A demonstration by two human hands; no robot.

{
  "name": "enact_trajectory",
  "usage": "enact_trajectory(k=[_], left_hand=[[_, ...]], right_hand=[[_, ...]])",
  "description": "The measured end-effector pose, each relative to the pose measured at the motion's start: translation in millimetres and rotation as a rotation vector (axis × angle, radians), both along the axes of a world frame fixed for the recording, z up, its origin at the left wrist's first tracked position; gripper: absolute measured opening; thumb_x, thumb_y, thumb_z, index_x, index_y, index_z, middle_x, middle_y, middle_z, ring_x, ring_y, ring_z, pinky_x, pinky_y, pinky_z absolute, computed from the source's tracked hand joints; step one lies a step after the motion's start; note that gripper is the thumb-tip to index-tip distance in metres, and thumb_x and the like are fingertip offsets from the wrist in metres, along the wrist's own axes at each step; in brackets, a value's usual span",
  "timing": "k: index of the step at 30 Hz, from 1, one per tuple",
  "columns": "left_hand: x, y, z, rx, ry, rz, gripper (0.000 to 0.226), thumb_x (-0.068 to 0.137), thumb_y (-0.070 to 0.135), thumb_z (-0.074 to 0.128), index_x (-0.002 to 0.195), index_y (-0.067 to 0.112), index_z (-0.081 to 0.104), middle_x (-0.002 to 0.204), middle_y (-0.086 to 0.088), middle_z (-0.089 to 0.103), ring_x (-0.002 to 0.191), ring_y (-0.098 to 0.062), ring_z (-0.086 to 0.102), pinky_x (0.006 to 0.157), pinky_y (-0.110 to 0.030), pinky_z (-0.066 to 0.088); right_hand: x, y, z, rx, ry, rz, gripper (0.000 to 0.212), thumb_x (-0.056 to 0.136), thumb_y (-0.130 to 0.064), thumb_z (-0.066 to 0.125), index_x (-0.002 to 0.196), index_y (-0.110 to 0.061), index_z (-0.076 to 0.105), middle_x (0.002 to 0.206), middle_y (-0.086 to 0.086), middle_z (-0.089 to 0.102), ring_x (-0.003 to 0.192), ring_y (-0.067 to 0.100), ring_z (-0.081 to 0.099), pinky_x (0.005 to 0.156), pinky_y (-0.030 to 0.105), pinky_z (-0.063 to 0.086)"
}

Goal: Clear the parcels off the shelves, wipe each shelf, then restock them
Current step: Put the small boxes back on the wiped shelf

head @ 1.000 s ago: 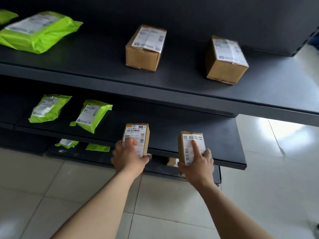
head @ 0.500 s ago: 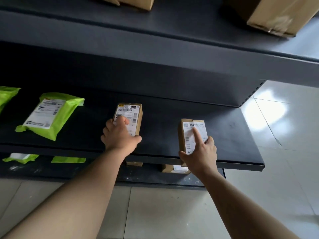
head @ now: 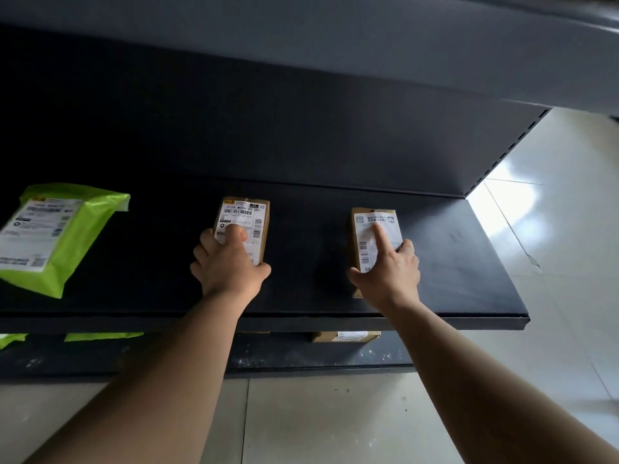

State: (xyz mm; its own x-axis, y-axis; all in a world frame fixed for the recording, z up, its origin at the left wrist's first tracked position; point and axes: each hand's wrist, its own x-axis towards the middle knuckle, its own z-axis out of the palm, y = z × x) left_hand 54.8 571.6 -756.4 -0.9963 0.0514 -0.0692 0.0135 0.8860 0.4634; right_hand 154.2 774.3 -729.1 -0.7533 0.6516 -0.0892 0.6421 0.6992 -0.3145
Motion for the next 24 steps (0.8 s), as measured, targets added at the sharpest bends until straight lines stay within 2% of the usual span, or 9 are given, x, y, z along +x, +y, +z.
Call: enact_trajectory(k=[13,17,20,24], left_hand=[[-4,6,-3,-0.042,0.009,0.021,0.070,0.065,0.038,0.078,0.122,0.028,0.037,0.139,-0.013,0.025,0.121,-0.035,0.033,0.098,-0.047,0.033],[-4,6,-4,-0.061,0.003,0.020,0.070,0.066,0.039,0.078,0.122,0.028,0.037,0.139,-0.013,0.024,0.121,-0.035,0.034,0.097,-0.047,0.033],[-5,7,-1,-0.076,-0.013,0.017,0.069,0.067,0.040,0.077,0.121,0.029,0.036,0.139,-0.013,0.024,0.120,-0.035,0.035,0.097,-0.046,0.034],[-7,5,4,-0.051,-0.050,0.008,0.064,0.070,0.043,0.074,0.120,0.029,0.036,0.139,-0.013,0.025,0.120,-0.035,0.035,0.099,-0.046,0.032]], right_hand=[[-23,16,-17,-0.002,-0.081,-0.018,0.085,0.081,-0.051,0.065,0.149,-0.037,0.017,0.131,0.016,0.033,0.115,0.035,0.040,0.098,0.044,0.038],[-28,17,-18,0.015,-0.131,0.007,0.087,0.083,-0.053,0.061,0.151,-0.035,0.009,0.139,0.021,0.027,0.120,0.036,0.037,0.102,0.044,0.036],[-28,18,-17,0.009,-0.151,0.021,0.088,0.086,-0.056,0.057,0.152,-0.034,0.004,0.146,0.026,0.019,0.130,0.039,0.029,0.108,0.047,0.032],[-25,15,-13,0.030,-0.140,0.053,0.088,0.087,-0.065,0.048,0.153,-0.032,-0.001,0.154,0.025,0.008,0.142,0.040,0.010,0.115,0.051,0.020]])
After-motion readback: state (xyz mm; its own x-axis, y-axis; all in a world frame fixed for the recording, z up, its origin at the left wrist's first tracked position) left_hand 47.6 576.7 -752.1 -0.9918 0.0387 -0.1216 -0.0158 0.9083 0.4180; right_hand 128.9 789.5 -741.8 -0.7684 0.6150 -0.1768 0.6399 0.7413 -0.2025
